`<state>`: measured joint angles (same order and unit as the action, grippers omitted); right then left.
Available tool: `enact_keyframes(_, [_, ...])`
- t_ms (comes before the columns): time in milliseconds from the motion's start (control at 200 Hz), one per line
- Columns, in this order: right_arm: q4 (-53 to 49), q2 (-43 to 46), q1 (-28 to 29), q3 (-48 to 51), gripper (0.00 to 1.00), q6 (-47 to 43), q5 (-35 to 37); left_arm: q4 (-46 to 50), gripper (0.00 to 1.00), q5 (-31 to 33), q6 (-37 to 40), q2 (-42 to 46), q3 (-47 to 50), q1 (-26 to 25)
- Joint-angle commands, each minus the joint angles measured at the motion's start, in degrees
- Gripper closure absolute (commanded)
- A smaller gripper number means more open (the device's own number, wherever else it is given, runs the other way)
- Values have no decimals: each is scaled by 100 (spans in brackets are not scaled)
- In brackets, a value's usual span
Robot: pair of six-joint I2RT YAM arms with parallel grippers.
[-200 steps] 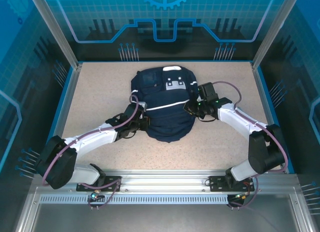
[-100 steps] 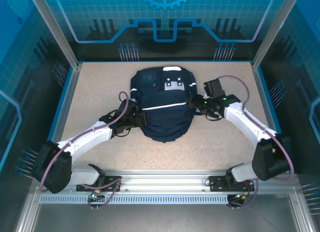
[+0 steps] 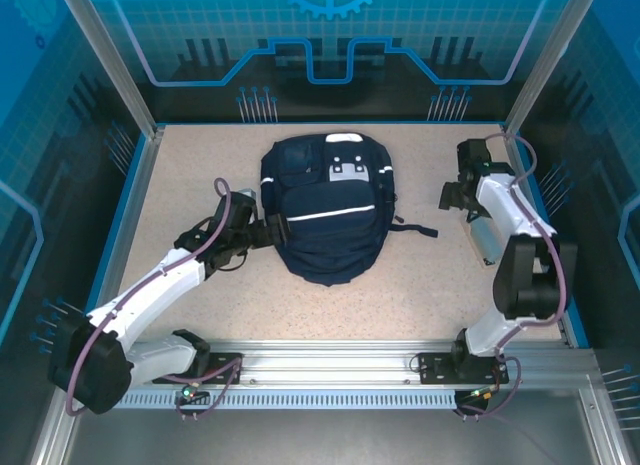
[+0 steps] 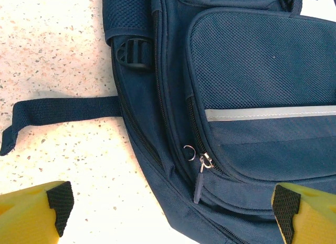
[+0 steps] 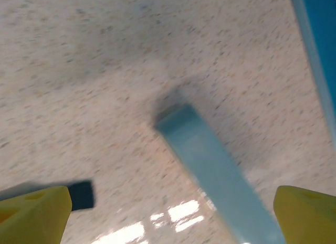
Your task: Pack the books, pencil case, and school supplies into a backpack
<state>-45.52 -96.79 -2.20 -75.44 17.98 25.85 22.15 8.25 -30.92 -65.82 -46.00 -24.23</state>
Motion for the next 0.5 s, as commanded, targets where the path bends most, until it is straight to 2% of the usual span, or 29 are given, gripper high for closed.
enact_keyframes(0, [-363, -689, -242, -416, 0, -946, 296, 201, 1, -274, 267, 109, -228, 104])
enact_keyframes(195, [-231, -1290, -632, -576, 0, -1354, -410, 235, 1, -368, 320, 219, -169, 173])
enact_keyframes(350, [-474, -1594, -761, -657, 1, -1393, -514, 167, 1, -368, 297, 218, -107, 189])
enact_keyframes(420, [-574, -1681, -773, -673, 5, -1402, -843, 175, 1, -354, 296, 187, -129, 191])
enact_keyframes(495, [-647, -1764, -780, -707, 15, -1323, -1185, 196, 1, -329, 297, 171, -145, 197])
